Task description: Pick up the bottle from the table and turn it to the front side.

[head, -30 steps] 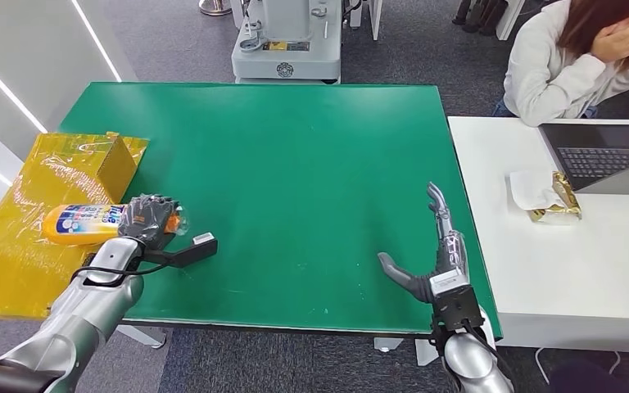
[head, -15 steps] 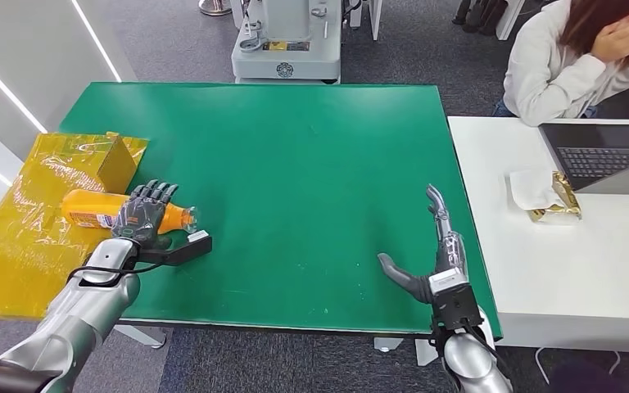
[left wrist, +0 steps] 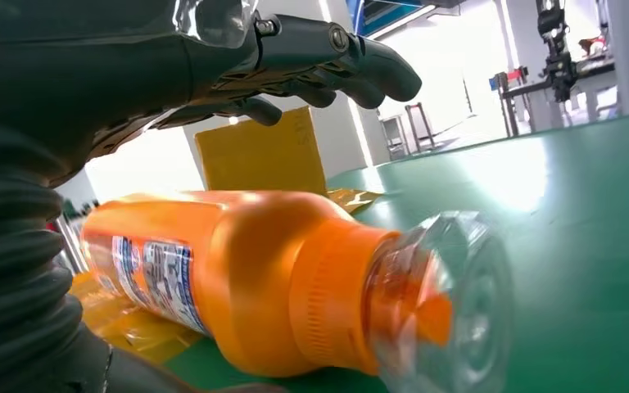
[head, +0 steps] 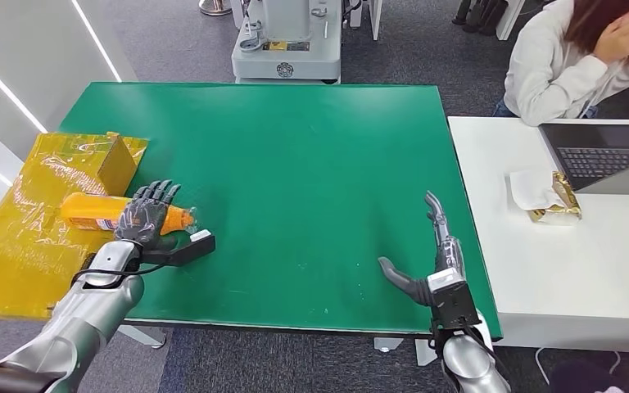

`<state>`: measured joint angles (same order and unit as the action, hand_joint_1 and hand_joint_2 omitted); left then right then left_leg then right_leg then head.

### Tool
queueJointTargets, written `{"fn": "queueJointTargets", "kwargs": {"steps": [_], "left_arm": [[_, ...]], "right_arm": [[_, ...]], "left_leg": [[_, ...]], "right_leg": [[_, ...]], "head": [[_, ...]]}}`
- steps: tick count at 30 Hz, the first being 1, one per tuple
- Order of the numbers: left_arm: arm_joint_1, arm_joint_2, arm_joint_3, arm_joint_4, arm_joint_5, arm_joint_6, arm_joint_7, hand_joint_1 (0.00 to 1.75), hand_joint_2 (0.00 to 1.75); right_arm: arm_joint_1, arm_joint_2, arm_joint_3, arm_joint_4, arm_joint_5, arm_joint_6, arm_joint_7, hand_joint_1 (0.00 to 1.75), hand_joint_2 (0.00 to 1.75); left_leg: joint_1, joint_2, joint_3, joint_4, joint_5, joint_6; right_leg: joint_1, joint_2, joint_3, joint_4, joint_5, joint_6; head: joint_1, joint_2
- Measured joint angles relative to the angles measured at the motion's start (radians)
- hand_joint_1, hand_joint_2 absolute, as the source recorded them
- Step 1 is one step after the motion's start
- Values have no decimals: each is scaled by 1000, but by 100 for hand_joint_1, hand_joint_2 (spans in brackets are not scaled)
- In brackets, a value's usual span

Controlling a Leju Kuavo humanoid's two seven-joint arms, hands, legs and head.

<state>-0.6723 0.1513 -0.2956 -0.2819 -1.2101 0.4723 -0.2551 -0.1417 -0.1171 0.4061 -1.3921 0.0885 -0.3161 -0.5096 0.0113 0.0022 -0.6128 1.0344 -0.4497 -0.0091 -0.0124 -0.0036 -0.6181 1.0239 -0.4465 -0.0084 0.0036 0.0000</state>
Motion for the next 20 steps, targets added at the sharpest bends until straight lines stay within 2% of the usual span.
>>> {"fn": "queueJointTargets", "kwargs": {"steps": [5, 10, 15, 20], "left_arm": [[2, -23, 30, 0, 42, 20, -57, 0, 175], [2, -68, 81, -5, 153, 13, -191, 0, 175], [4, -165, 154, -59, 429, -58, -398, 0, 175], [41, -251, 151, -182, 606, -67, -437, 0, 175]], "right_arm": [[1, 0, 0, 9, -5, 0, -3, 0, 175], [3, 0, -1, 11, -10, 2, -3, 0, 175], [12, 2, -15, 13, -25, 6, -12, 0, 175], [57, 17, -38, 3, -16, 11, -26, 0, 175]], "left_leg": [[0, 0, 0, 0, 0, 0], [0, -1, 0, 0, 0, 0], [0, -2, 0, 1, 0, 0], [-1, -2, -1, 1, -1, 2]], "right_leg": [[0, 0, 0, 0, 0, 0], [0, 0, 0, 0, 0, 0], [0, -3, 1, -1, 0, 0], [-1, -2, 1, -1, 0, 1]], "head": [[0, 0], [0, 0], [0, 0], [0, 0]]}}
